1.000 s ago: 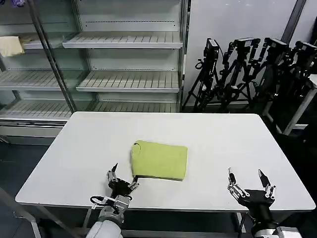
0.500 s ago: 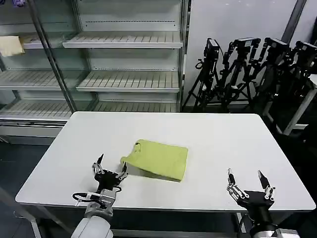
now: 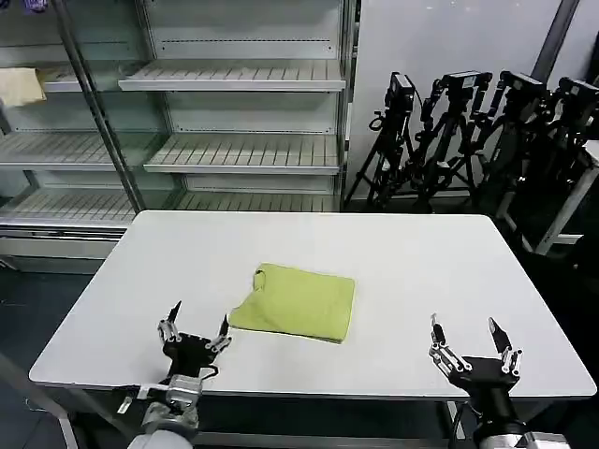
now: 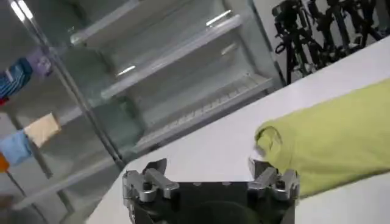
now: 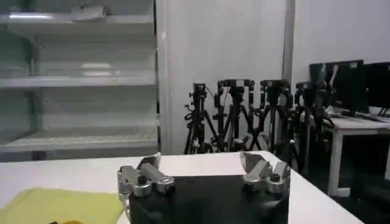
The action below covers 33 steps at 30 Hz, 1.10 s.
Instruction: Fold and organize the clothes.
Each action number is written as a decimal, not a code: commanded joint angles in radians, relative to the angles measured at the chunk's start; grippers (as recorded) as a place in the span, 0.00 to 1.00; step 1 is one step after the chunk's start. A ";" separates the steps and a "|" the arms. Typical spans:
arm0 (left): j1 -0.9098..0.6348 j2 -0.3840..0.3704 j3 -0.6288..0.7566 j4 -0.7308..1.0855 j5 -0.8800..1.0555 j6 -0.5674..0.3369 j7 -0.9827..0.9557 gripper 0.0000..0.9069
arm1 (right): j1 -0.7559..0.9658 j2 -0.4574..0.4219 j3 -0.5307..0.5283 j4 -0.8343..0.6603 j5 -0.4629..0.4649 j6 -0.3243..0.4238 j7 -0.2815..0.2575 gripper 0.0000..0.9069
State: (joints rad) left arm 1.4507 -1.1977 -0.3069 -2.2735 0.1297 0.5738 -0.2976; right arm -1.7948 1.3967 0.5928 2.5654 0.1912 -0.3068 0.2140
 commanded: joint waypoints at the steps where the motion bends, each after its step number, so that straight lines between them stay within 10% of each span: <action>1: 0.071 0.003 -0.064 -0.170 -0.556 -0.056 -0.036 1.00 | 0.013 -0.012 0.003 0.004 -0.001 0.024 -0.002 1.00; 33: 0.142 -0.105 -0.090 -0.206 -0.477 -0.173 0.076 1.00 | 0.059 -0.071 -0.051 -0.022 -0.008 0.038 -0.008 1.00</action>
State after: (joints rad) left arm 1.5704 -1.2824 -0.3836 -2.4623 -0.3495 0.4198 -0.2582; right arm -1.7372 1.3349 0.5541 2.5418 0.1857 -0.2733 0.1944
